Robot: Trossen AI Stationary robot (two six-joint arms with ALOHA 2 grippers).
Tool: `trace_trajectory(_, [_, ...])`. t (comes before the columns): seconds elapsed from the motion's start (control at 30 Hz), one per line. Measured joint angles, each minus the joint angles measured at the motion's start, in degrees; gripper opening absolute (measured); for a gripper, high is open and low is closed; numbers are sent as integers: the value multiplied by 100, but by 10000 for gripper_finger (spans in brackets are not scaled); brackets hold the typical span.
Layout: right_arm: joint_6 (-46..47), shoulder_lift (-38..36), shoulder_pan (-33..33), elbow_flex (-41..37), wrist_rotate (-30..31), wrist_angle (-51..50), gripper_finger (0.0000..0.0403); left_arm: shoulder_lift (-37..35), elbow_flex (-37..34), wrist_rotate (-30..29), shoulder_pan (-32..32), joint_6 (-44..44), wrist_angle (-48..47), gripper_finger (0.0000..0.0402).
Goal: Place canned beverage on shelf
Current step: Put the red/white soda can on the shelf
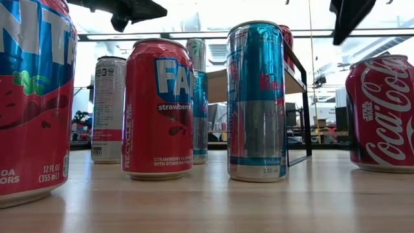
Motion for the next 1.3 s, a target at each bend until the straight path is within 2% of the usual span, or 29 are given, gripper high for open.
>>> trace_trajectory(0.17, [-282,-481,365,-433,649,552,333,0,0,1,-2,-186,27,0])
trace_trajectory(0.4, [-397,-1042,569,-1345,703,1562,327,4,0,9,-109,-396,34,0])
trace_trajectory(0.67, [-420,-1369,568,-2191,518,2215,327,7,-2,7,-139,-592,223,0])
trace_trajectory(1.03, [-555,-1394,617,-2152,182,2386,327,21,-2,9,-301,-838,407,0])
trace_trajectory(1.2, [-1172,-1394,730,-2161,386,2374,327,23,-2,7,-308,-857,632,0])
trace_trajectory(1.3, [-1562,-1394,756,-2162,490,2374,327,21,-2,4,-308,-777,1081,0])
